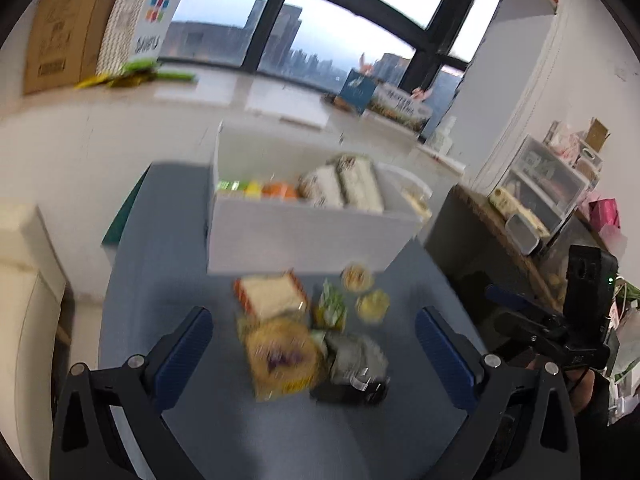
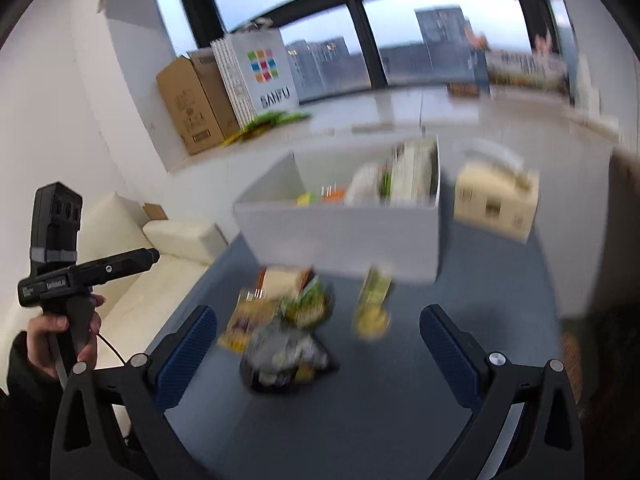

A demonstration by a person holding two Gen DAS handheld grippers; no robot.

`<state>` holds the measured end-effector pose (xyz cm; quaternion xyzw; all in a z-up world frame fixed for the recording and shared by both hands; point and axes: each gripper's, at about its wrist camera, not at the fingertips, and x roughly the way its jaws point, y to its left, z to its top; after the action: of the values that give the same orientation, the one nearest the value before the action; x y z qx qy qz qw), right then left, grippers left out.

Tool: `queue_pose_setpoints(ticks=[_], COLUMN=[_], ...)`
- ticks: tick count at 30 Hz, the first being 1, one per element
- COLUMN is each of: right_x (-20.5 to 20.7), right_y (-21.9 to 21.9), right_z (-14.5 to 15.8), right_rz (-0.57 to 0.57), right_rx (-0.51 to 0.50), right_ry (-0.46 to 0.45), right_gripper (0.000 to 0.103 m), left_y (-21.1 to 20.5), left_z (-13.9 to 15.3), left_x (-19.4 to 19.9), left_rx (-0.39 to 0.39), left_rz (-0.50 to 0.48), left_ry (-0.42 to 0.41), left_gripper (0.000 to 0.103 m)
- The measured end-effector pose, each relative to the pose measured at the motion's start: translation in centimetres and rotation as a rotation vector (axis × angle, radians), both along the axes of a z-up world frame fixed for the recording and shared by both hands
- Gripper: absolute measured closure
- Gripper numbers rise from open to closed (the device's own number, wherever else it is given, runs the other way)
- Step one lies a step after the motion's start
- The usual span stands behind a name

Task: Organize snacks
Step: 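Grasp the clear jelly cup with the right gripper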

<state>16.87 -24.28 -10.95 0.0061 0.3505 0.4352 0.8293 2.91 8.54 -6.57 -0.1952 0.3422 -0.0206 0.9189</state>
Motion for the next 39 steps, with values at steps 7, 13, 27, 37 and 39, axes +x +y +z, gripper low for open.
queue_pose_setpoints(ticks=[7,13,27,37,39], right_x=[1.2,4.0,7.6,4.8,4.0], right_y=[2.3,4.5,7.9,2.0,1.2], right_z=[-3.9,-5.8,-10.2,-6.1,-5.0], right_rz=[-0.010,-0.064,-0.042,-0.038,-0.038], right_rx=[-0.081,-0.170,-0.306,-0.167,-0.140], right_ry=[0.096,0.083,0.089,0.042,0.039], right_gripper=[0.000,0.000,0.064,0.064,0.064], left_y=[-0.9,-2.1,-2.0,-1.6,-1.6], left_z=[-0.7,-0.7,-1.9,-3.1,-3.8], left_x=[-0.5,-0.2,0.3,3.6,5.9], left_rx=[0.001,0.011,0.018,0.006,0.034], left_rz=[-0.011,-0.047,-0.029,-0.012,0.007], left_ry=[0.009,0.007,0.060,0.098,0.146], left_gripper=[0.000,0.000,0.000,0.000,0.000])
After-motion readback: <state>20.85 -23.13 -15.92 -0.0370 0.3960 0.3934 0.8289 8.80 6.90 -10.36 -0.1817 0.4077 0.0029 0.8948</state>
